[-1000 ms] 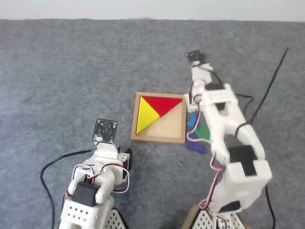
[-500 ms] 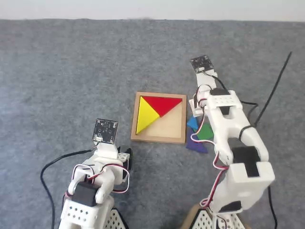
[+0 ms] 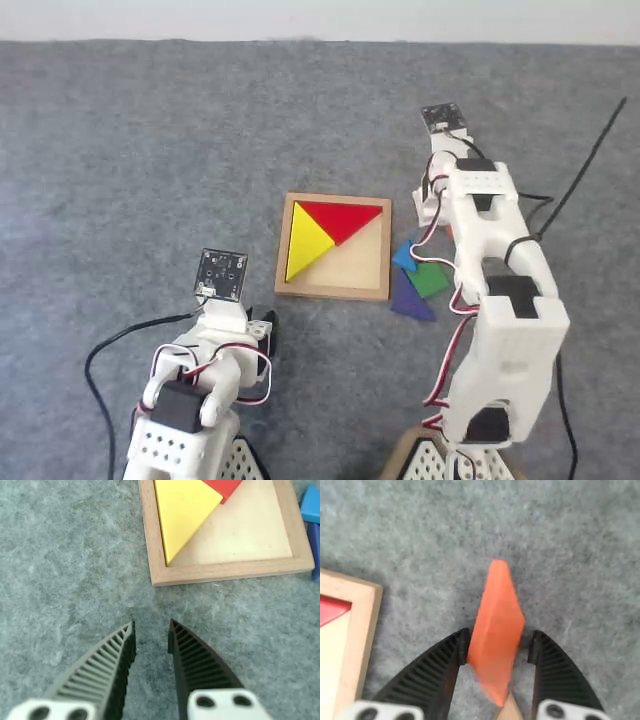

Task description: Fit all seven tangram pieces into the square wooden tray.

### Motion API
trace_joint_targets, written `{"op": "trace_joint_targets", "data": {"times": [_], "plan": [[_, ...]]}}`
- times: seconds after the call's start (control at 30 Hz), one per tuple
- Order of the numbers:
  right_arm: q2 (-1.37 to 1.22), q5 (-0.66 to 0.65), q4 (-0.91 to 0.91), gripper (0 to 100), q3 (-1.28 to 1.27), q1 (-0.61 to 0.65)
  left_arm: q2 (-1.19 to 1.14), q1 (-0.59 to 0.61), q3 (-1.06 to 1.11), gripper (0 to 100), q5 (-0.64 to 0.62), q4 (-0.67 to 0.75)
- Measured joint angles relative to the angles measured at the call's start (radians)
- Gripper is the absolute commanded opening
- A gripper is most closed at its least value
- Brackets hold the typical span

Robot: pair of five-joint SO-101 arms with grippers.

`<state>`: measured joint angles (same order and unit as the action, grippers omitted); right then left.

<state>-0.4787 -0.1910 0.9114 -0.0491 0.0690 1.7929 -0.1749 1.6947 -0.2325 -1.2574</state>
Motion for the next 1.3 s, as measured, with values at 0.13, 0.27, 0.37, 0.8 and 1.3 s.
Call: {"op": "trace_joint_targets", "data": {"times": [0.13, 0.27, 0.37, 0.8, 1.3], "plan": [[-0.002, 0.003, 0.002, 22.4, 0.005, -0.025, 0.0, 0.0, 0.0, 11, 0.0, 0.0], [-0.002, 0.005, 0.002, 22.4, 0.014, -0.061, 0.0, 0.0, 0.0, 11, 0.0, 0.0], [0.0, 0.005, 0.002, 22.4, 0.014, -0.089, 0.0, 0.0, 0.0, 11, 0.0, 0.0], [0.1, 0.006, 0.026, 22.6, 0.011, -0.193, 0.0, 0.0, 0.0, 11, 0.0, 0.0], [0.083, -0.135, 0.173, 22.8, 0.153, -0.152, 0.0, 0.0, 0.0, 11, 0.0, 0.0]]}}
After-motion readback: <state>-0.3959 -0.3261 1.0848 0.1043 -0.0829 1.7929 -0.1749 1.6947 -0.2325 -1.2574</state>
